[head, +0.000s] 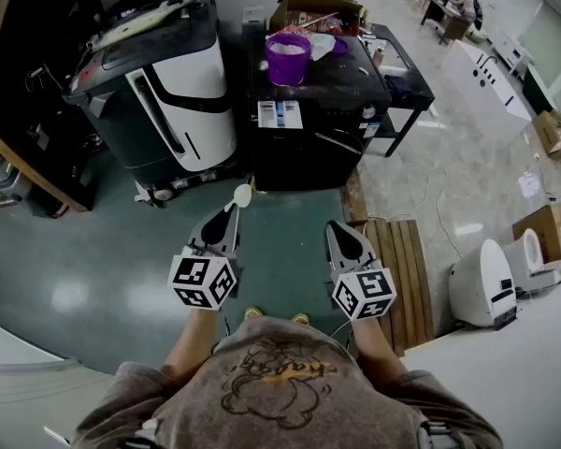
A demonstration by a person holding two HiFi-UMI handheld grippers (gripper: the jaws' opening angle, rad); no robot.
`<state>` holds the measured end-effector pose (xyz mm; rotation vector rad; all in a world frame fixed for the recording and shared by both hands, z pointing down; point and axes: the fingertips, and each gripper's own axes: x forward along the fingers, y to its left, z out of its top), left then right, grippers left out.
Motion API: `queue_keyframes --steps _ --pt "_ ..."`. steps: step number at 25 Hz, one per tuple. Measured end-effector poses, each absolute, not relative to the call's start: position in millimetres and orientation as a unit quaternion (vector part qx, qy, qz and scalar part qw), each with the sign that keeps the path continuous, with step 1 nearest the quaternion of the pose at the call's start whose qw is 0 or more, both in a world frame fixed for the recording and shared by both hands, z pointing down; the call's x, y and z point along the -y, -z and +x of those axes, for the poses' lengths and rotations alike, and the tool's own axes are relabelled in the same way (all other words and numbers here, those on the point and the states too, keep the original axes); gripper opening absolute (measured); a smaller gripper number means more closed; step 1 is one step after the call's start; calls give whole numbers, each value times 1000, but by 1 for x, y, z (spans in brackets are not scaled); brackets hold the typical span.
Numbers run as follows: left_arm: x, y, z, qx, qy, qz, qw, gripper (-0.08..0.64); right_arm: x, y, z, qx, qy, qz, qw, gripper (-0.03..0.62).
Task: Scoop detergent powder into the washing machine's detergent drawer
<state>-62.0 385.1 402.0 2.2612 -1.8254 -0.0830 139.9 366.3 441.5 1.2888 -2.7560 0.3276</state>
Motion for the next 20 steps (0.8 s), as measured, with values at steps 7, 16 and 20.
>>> queue_keyframes --steps 7,16,20 --pt "-393 -399 -70 623 29 773 113 25 -370 -441 129 898 -118 422 30 1" --pt "-404 -407 -98 607 38 786 109 25 -392 -445 106 891 -114 440 19 2" --pt "-403 -411 -100 600 43 791 112 25 -396 -447 107 884 -112 453 20 2"
